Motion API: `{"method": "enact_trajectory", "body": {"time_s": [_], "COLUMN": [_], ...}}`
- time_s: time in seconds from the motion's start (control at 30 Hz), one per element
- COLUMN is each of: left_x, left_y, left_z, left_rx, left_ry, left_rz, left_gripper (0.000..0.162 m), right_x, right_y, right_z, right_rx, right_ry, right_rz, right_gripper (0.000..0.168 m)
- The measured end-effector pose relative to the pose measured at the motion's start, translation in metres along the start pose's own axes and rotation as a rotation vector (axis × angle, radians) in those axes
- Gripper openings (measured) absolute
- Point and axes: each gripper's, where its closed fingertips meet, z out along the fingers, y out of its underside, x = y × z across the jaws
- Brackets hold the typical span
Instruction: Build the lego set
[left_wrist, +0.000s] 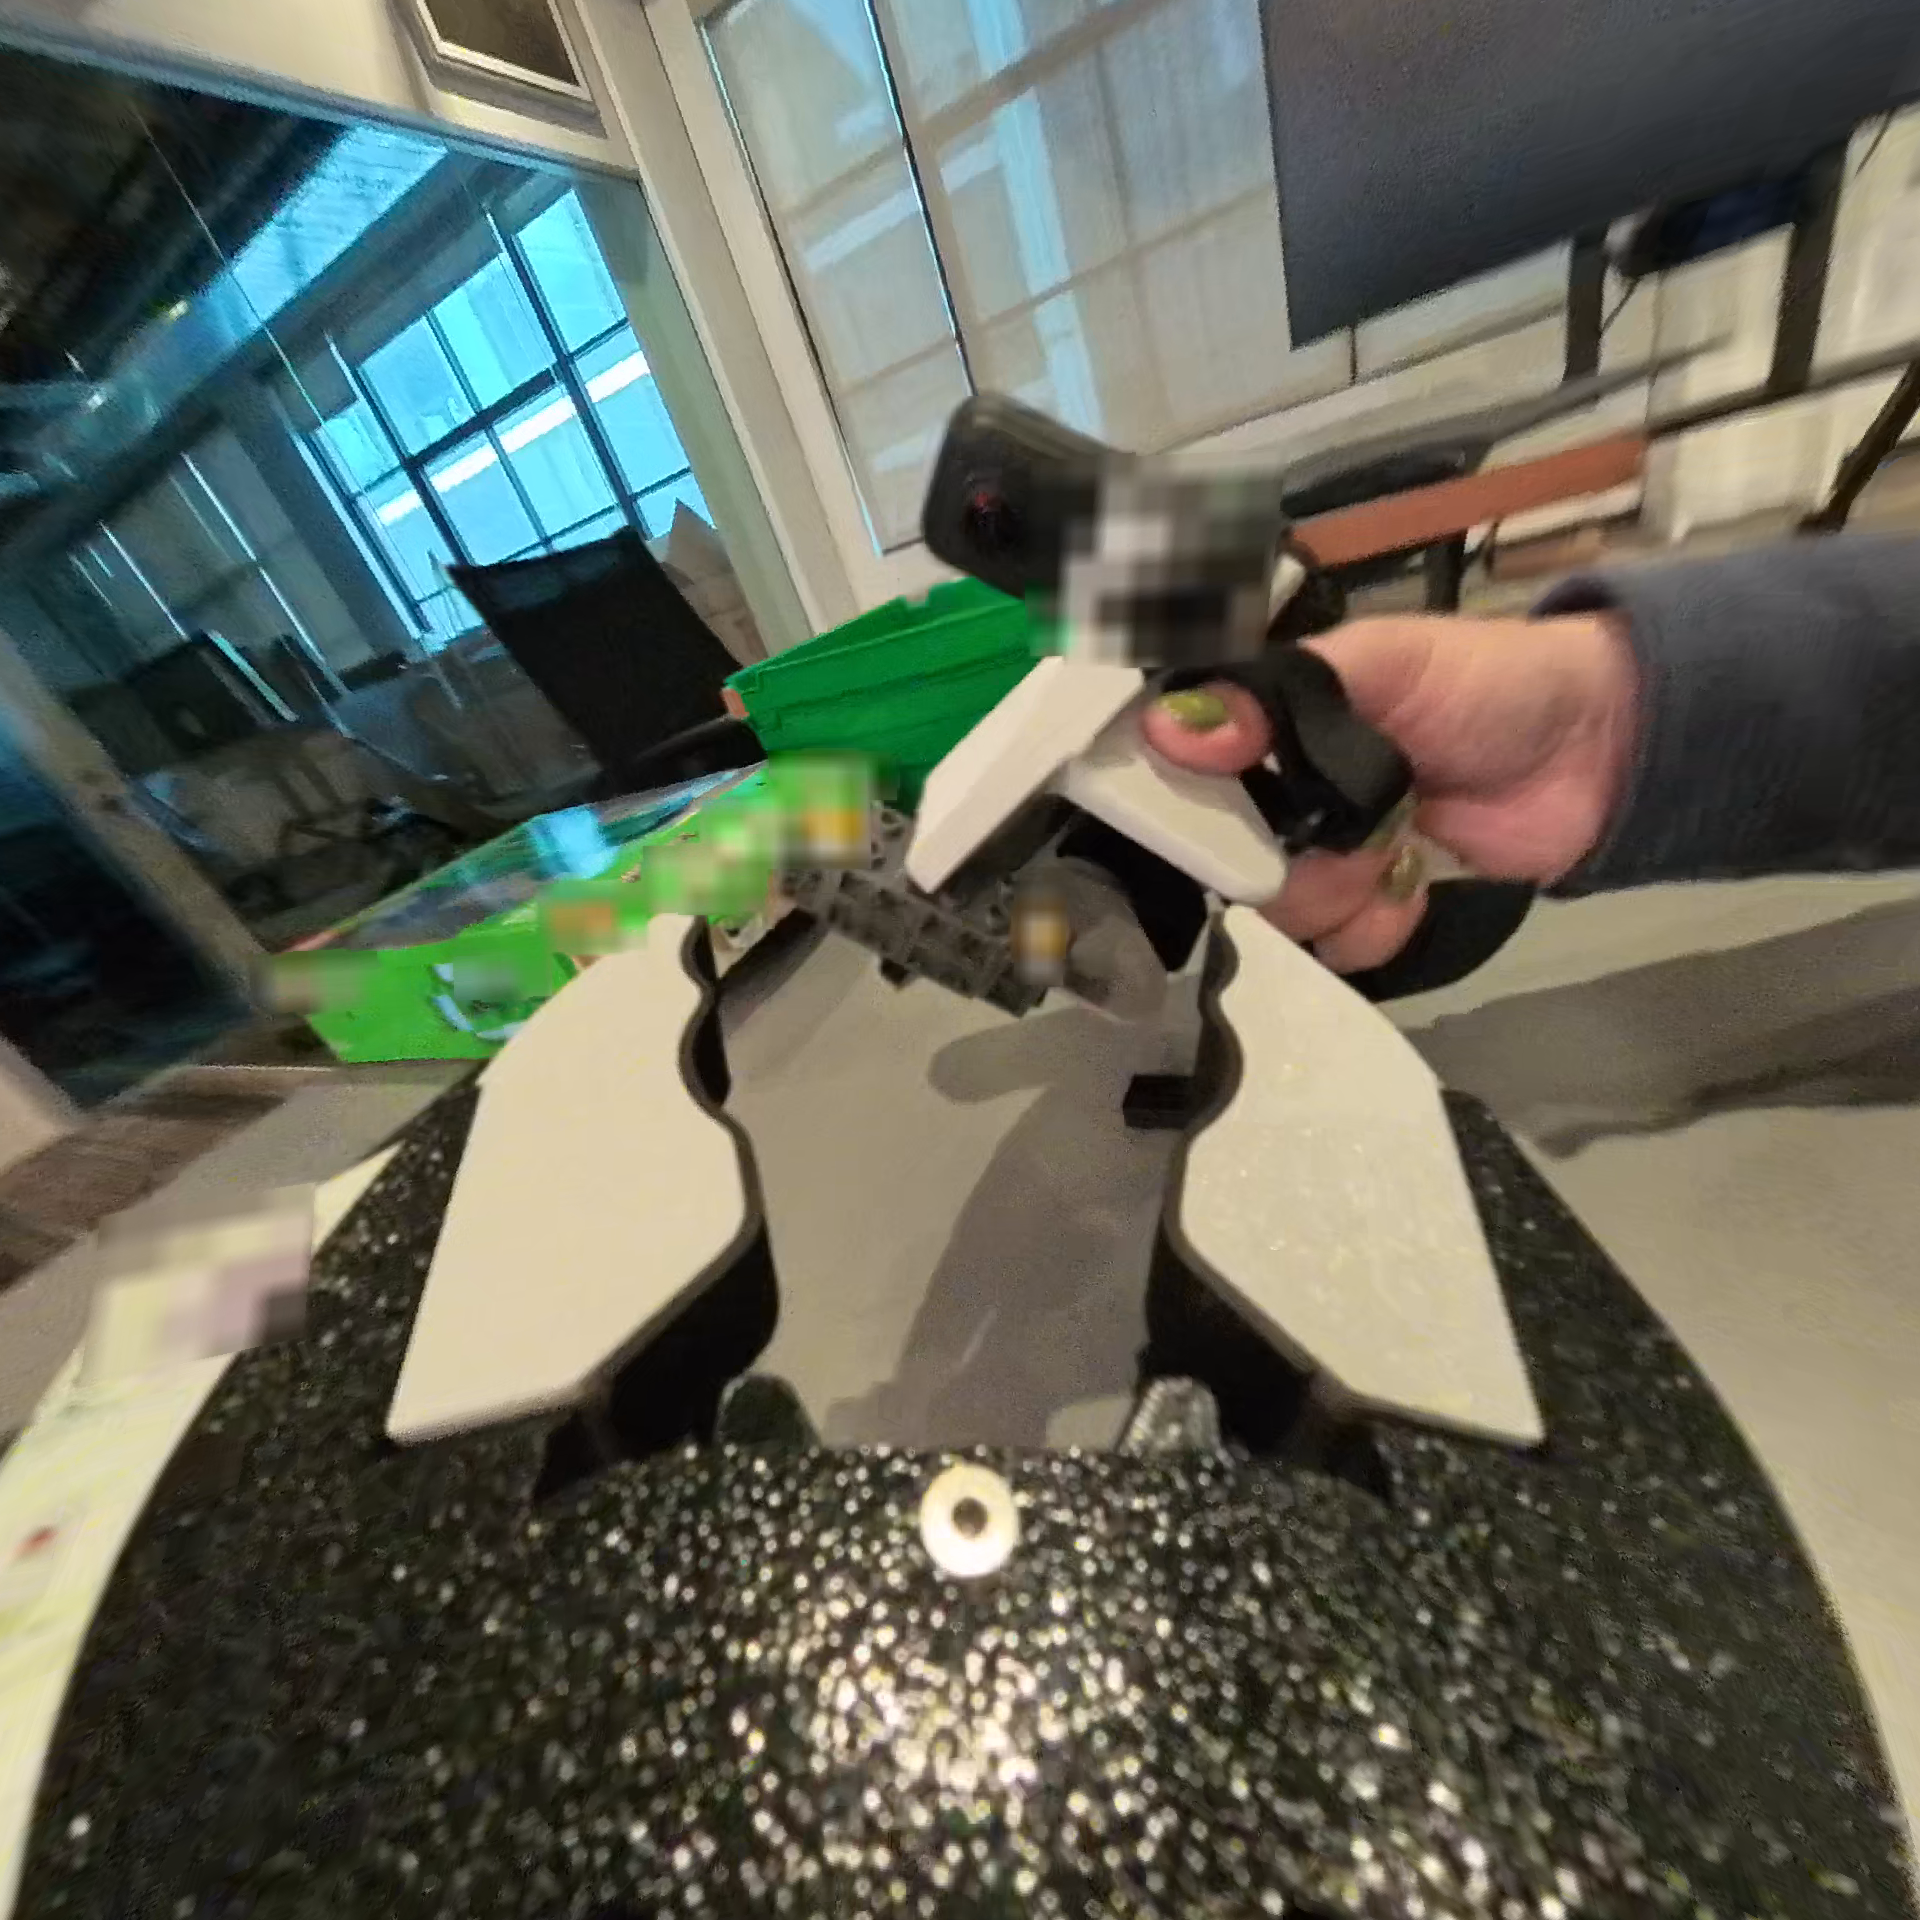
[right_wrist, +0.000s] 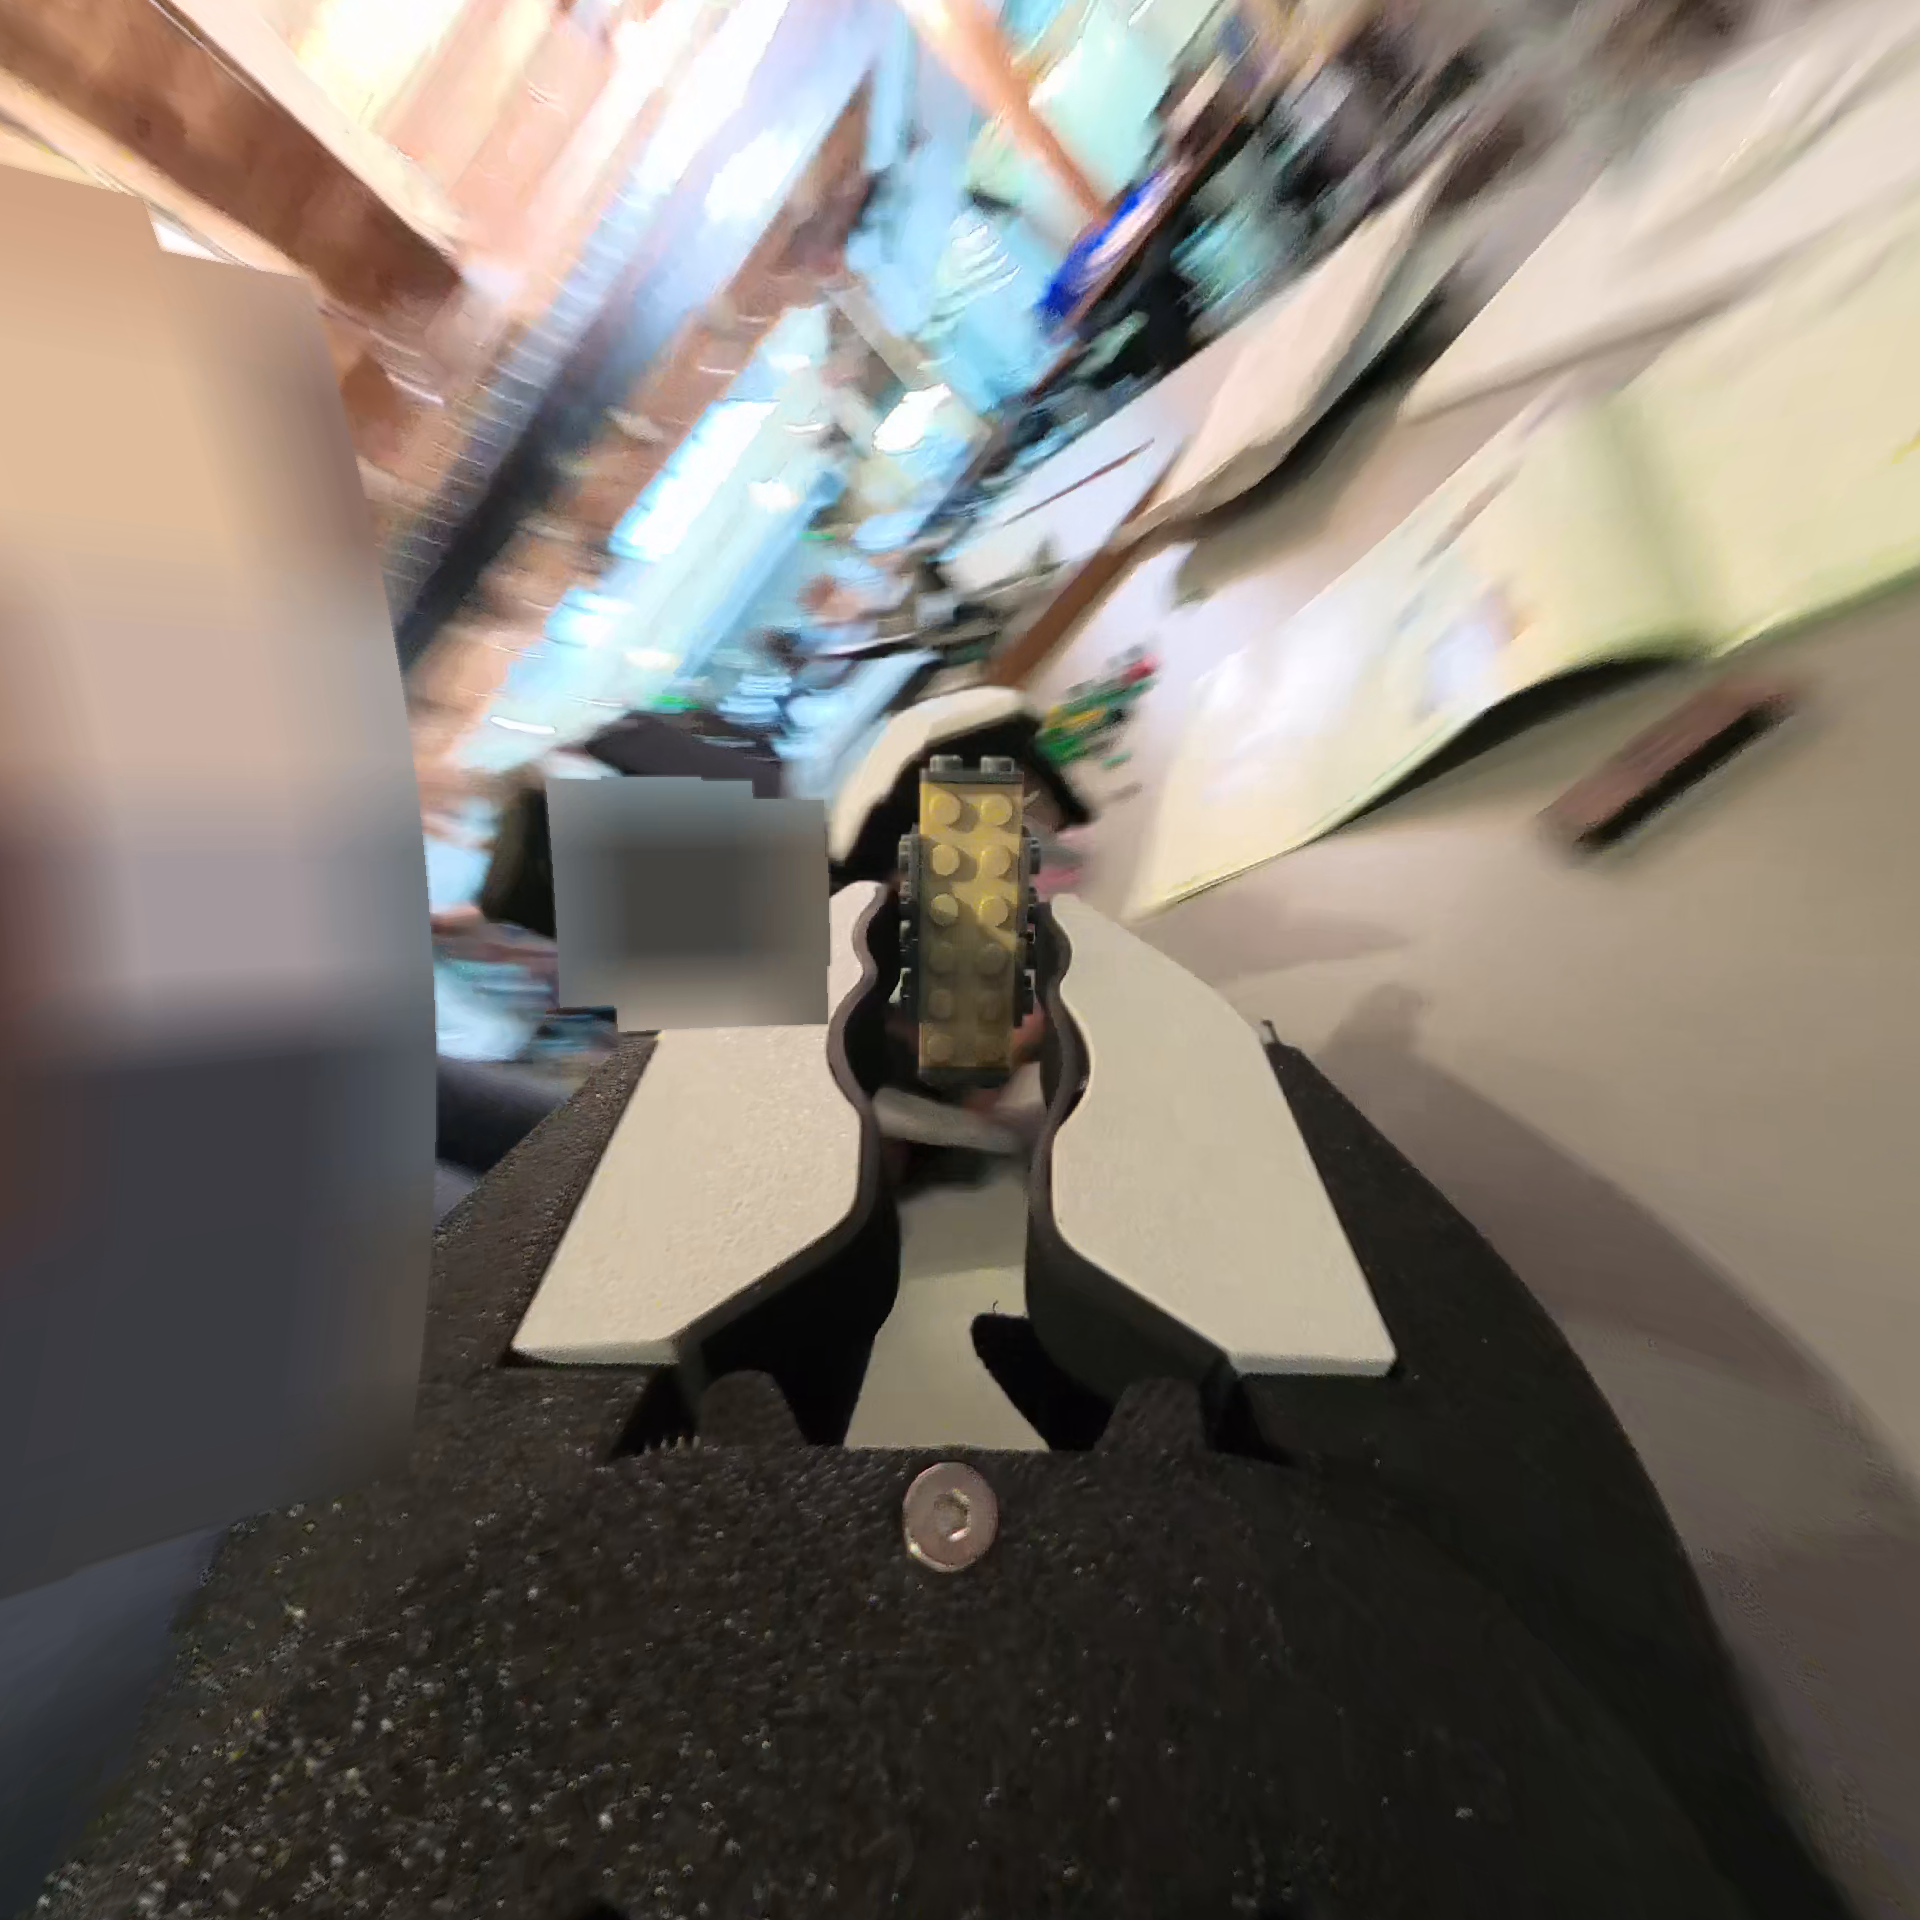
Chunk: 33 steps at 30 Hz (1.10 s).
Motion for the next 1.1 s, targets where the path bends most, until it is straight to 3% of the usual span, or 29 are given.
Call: {"method": "enact_trajectory", "body": {"time_s": [0.03, 0.3, 0.43, 0.6, 0.77, 1.1], "left_x": [-0.004, -0.035, -0.030, -0.029, -0.027, -0.025], "left_y": [-0.001, -0.012, -0.012, -0.021, -0.026, -0.022], "left_z": [-0.002, -0.015, -0.013, -0.015, -0.017, -0.015], "left_rx": [0.016, 0.167, 0.144, 0.123, 0.070, 0.019], "left_ry": [-0.006, -0.026, -0.044, -0.138, -0.220, -0.241], "left_rz": [-0.049, -0.506, -0.469, -0.316, -0.135, -0.063], "left_gripper": [0.087, 0.059, 0.056, 0.047, 0.038, 0.022], "right_x": [0.004, 0.020, 0.013, 0.004, -0.003, -0.006], "right_y": [-0.002, -0.021, -0.028, -0.033, -0.033, -0.026], "right_z": [-0.003, -0.023, -0.022, -0.018, -0.017, -0.012], "right_rx": [0.003, -0.121, -0.216, -0.321, -0.389, -0.450], "right_ry": [0.054, 0.671, 0.916, 1.113, 1.213, 1.212], "right_rz": [-0.075, -0.992, -1.426, -1.812, -2.018, -2.198], "right_gripper": [0.024, 0.024, 0.024, 0.024, 0.024, 0.024]}}
